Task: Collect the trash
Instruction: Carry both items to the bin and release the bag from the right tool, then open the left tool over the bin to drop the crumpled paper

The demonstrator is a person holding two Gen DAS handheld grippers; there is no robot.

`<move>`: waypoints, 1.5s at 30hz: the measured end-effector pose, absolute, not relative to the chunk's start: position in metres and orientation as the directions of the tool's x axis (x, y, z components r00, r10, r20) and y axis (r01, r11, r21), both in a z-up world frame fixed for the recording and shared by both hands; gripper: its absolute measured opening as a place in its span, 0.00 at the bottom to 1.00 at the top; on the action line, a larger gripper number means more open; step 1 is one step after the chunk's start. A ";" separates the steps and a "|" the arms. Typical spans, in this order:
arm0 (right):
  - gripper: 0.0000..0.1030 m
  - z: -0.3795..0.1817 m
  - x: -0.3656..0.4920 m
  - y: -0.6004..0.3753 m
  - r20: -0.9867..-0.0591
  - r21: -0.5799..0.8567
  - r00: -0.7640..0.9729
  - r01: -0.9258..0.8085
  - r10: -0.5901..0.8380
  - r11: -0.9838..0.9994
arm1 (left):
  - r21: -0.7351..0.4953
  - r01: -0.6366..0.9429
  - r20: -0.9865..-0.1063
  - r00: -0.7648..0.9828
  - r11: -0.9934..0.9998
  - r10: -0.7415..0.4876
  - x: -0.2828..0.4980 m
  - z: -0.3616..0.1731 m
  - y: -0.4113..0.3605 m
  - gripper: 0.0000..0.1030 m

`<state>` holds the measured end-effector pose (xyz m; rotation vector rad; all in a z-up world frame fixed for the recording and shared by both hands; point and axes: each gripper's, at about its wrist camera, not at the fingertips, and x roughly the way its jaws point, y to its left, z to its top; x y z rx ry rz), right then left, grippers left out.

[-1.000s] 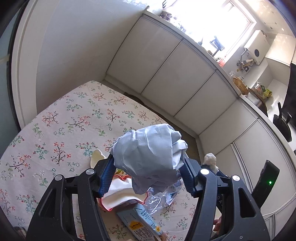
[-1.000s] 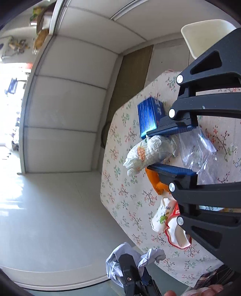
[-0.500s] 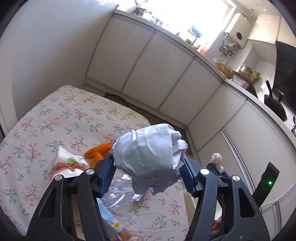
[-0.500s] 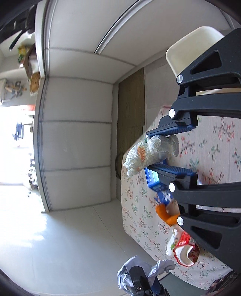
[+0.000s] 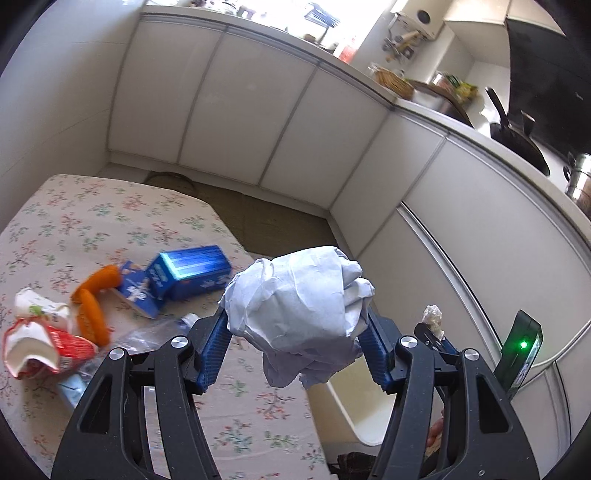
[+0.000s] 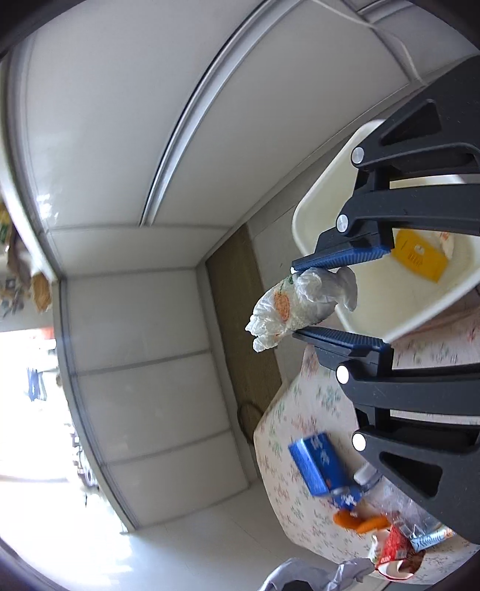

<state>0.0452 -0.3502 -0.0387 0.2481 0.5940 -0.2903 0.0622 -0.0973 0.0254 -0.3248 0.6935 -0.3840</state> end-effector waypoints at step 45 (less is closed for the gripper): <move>0.93 -0.021 -0.015 -0.440 -0.499 0.116 0.646 0.710 -0.577 0.695 | -0.108 0.326 -0.644 0.697 0.939 -0.316 0.079 0.000 -0.257 0.93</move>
